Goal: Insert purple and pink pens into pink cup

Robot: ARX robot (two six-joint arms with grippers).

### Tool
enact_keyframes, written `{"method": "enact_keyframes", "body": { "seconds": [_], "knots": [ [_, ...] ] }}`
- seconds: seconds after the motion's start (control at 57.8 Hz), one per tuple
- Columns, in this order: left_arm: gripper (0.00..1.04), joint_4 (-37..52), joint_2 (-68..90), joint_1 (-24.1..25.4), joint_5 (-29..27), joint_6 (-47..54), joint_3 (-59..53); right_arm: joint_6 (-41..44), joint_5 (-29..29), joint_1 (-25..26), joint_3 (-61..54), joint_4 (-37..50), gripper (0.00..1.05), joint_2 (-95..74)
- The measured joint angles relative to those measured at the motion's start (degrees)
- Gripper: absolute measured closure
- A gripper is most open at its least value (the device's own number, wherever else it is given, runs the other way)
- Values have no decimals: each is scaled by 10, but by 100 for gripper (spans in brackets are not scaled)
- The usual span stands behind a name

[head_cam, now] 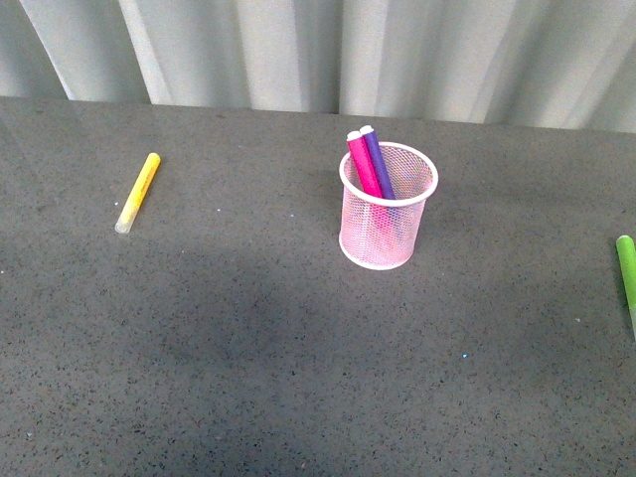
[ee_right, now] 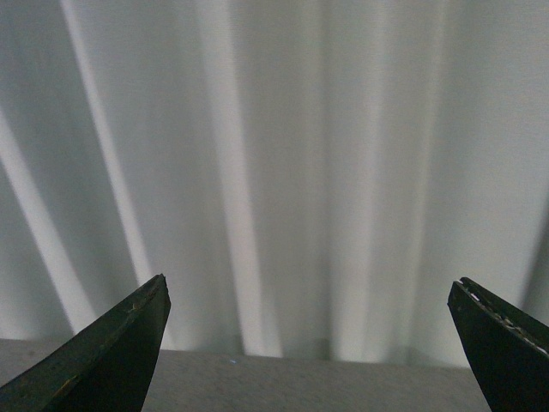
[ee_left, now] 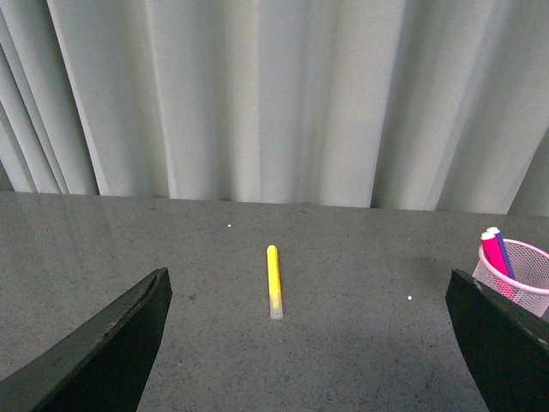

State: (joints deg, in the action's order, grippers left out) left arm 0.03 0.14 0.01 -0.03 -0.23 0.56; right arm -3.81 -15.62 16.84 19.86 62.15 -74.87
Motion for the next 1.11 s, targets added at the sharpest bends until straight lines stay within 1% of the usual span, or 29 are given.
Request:
{"method": "enact_keyframes", "body": {
  "seconds": [0.086,0.104,0.19,0.225,0.242,0.294,0.328,0.363,0.398,0.45,0.536,0.571,0.588,0.674,0.899,1.107],
  "knots": [
    [7,0,0,0,0,0,0,11,-28,69,-51,1,7,8],
    [7,0,0,0,0,0,0,12,-31,77,-56,1,7,8],
    [7,0,0,0,0,0,0,20,-64,154,-82,3,7,9],
    [7,0,0,0,0,0,0,24,-118,191,-88,12,11,7],
    [7,0,0,0,0,0,0,26,-158,214,-93,10,17,11],
    [7,0,0,0,0,0,0,28,-220,233,-119,-12,27,43],
    [7,0,0,0,1,0,0,31,-229,228,-140,-39,36,83],
    [7,0,0,0,2,0,0,33,-217,213,-156,-71,45,128],
    [7,0,0,0,1,0,0,34,-202,201,-164,-90,50,156],
    [7,0,0,0,0,0,0,34,-169,172,-175,-130,61,212],
    [7,0,0,0,0,0,0,35,-132,130,-183,-182,75,280],
    [7,0,0,0,0,0,0,35,-109,105,-186,-214,84,318],
    [7,0,0,0,0,0,0,35,-104,100,-187,-221,86,326],
    [7,0,0,0,0,0,0,35,-59,62,-187,-274,101,387],
    [7,0,0,0,0,0,0,36,11,-17,-188,-373,101,497],
    [7,0,0,0,0,0,0,36,62,-67,-188,-435,101,563]
  ]
}}
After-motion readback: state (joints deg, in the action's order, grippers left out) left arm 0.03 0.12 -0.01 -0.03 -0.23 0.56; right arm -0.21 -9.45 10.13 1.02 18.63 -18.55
